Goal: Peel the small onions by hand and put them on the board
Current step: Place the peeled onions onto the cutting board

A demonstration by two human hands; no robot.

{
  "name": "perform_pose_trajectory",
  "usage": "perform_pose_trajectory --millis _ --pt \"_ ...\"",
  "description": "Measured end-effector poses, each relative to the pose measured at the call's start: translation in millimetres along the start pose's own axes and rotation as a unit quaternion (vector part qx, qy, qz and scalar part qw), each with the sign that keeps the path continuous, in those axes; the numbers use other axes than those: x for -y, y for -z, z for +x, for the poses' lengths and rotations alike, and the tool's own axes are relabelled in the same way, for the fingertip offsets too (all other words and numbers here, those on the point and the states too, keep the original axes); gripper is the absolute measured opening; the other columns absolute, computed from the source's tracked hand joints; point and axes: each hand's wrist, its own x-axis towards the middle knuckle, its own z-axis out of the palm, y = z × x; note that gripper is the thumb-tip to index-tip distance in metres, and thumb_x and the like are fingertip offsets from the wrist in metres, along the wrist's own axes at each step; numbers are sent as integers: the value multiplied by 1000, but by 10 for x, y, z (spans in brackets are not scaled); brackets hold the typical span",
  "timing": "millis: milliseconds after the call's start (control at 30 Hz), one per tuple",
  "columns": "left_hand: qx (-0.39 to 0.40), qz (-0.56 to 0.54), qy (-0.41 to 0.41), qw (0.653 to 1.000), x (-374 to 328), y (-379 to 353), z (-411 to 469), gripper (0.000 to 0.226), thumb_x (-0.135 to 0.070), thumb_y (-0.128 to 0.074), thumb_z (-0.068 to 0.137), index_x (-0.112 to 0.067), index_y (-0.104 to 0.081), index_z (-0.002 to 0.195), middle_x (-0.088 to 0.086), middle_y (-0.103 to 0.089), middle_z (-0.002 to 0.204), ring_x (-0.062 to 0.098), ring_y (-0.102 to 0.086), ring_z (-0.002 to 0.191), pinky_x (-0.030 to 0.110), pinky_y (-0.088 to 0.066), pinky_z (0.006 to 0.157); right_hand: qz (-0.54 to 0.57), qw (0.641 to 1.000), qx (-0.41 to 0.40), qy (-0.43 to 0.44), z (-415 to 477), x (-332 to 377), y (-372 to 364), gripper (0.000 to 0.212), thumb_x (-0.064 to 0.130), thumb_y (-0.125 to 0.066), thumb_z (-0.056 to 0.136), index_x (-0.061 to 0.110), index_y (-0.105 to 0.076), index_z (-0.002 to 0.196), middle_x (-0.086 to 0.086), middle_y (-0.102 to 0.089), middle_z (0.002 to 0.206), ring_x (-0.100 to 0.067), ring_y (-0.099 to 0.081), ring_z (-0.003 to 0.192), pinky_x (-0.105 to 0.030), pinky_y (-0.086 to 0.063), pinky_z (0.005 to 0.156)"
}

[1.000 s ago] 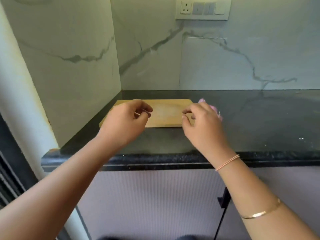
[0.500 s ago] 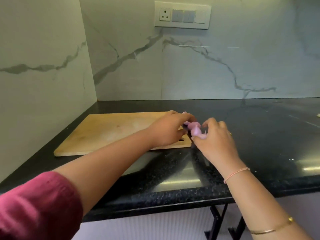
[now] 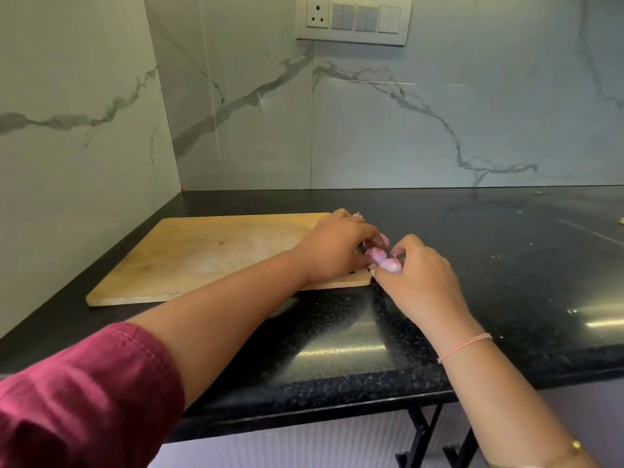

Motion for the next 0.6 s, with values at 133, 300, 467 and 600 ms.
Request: perform_pose_trajectory --millis 133,300,467,600 --pt "-40 15 12 999 100 70 -108 27 -34 -70 81 -22 -65 105 -3 -65 104 23 -52 97 40 -38 89 48 999 -19 3 -7 70 35 26 35 -64 85 13 -54 94 -3 -63 91 -28 -57 87 -35 -43 67" --pt "-121 -21 121 985 489 626 -425 27 -30 -71 82 -18 -66 105 -3 -65 103 15 -57 96 32 -42 86 109 993 -29 47 60 359 28 23 23 -68 82 14 -57 100 -1 -67 97 -25 -63 90 -39 -51 75" --pt "-108 -80 292 947 1069 1098 -991 25 -26 -66 86 -18 -59 109 -4 -60 102 12 -57 94 27 -43 80 126 987 21 100 284 1003 -169 34 38 -72 79 15 -59 101 2 -63 90 -22 -60 87 -35 -48 76" --pt "-101 -67 358 926 1449 1156 -1220 22 -22 -66 87 -17 -58 107 1 -62 108 15 -56 96 29 -45 82 140 977 125 103 535 1512 -626 31 31 -73 79 13 -60 100 -1 -59 90 -21 -58 88 -27 -38 67"
